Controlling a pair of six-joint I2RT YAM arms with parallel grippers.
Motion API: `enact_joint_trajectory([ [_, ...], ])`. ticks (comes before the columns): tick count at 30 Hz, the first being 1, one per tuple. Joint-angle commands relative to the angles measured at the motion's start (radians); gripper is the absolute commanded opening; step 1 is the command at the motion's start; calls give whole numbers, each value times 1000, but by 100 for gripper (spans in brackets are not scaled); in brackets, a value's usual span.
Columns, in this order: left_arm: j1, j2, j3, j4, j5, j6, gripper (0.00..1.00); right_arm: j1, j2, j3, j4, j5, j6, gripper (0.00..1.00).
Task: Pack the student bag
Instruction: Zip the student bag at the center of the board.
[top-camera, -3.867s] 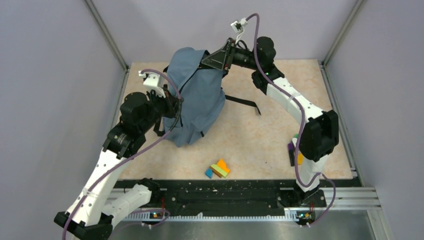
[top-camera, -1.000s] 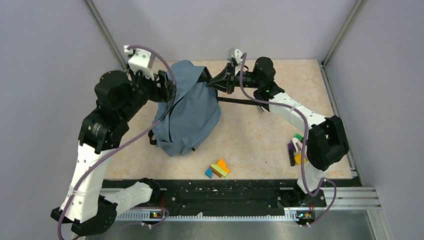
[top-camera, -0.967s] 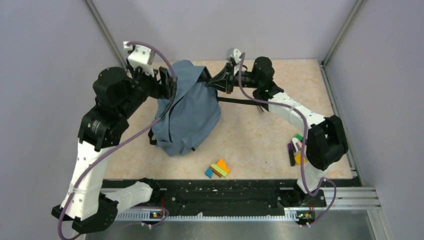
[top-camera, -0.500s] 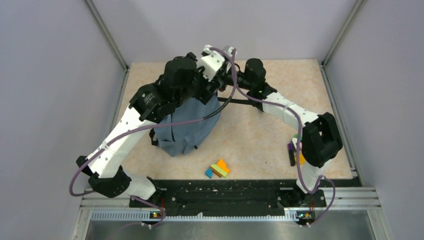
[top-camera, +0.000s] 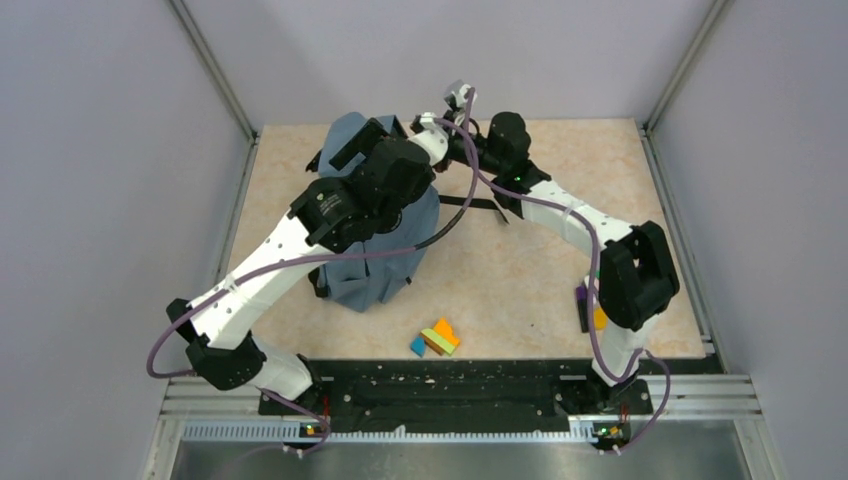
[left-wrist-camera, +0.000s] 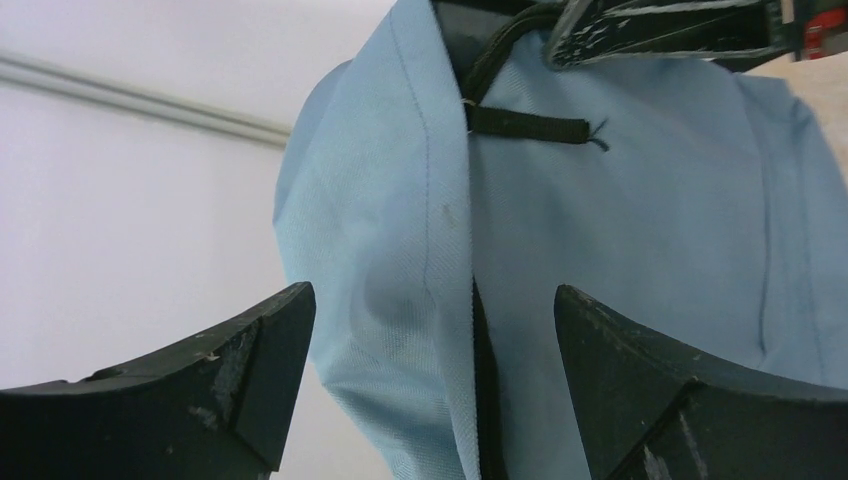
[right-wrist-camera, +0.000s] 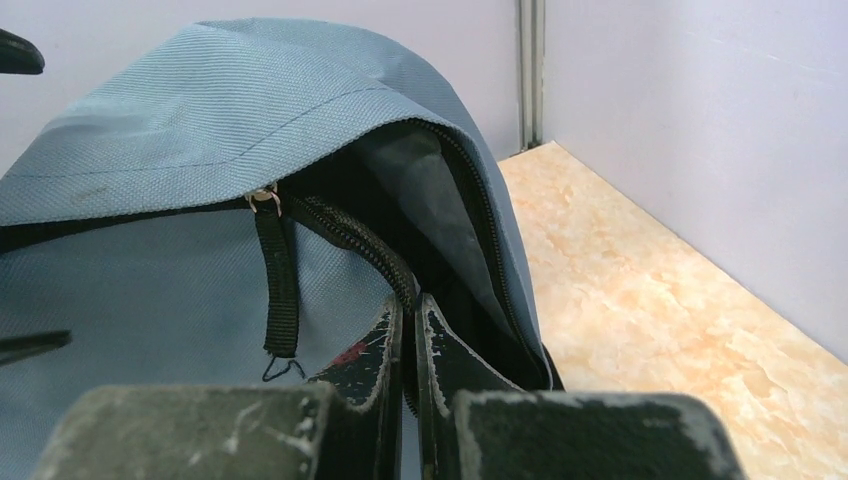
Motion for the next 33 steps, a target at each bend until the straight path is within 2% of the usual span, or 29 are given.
enact_joint_trajectory([
  [1,-2,17,11,-51,-152,-69,94,-2,-7,54,76,42,-3,0],
  [4,6,37,22,-127,-182,-137,90,-2,-15,47,78,49,-13,0],
  [6,19,38,28,-165,-174,-189,77,-2,-21,41,79,48,-20,0],
  [7,30,35,26,-181,-160,-217,68,-2,-24,38,80,49,-24,0],
  [9,50,17,6,-184,-133,-259,32,-2,-36,28,80,53,-31,0],
  [10,59,5,-14,-162,-117,-266,18,-2,-44,19,83,57,-35,0],
  [12,85,-28,-47,-102,-60,-267,0,-2,-64,1,80,70,-48,0],
  [17,101,-99,-35,106,94,-210,0,-3,-163,-62,21,171,-131,0],
  [21,101,-155,-2,269,350,-135,0,-10,-279,-111,-78,233,-206,0],
  [24,102,-153,63,277,502,-110,0,-16,-365,-141,-183,239,-271,0],
  [25,102,-146,88,266,539,-104,0,-16,-395,-156,-219,248,-278,7],
  [28,110,-140,127,258,594,-96,0,-17,-514,-239,-276,267,-292,49],
  [29,119,-145,125,269,600,-99,0,-17,-553,-262,-298,271,-299,58],
  [31,151,-167,107,309,611,-117,0,-17,-624,-296,-347,290,-303,64],
  [33,198,-190,77,360,624,-142,0,-17,-682,-325,-389,287,-310,64],
])
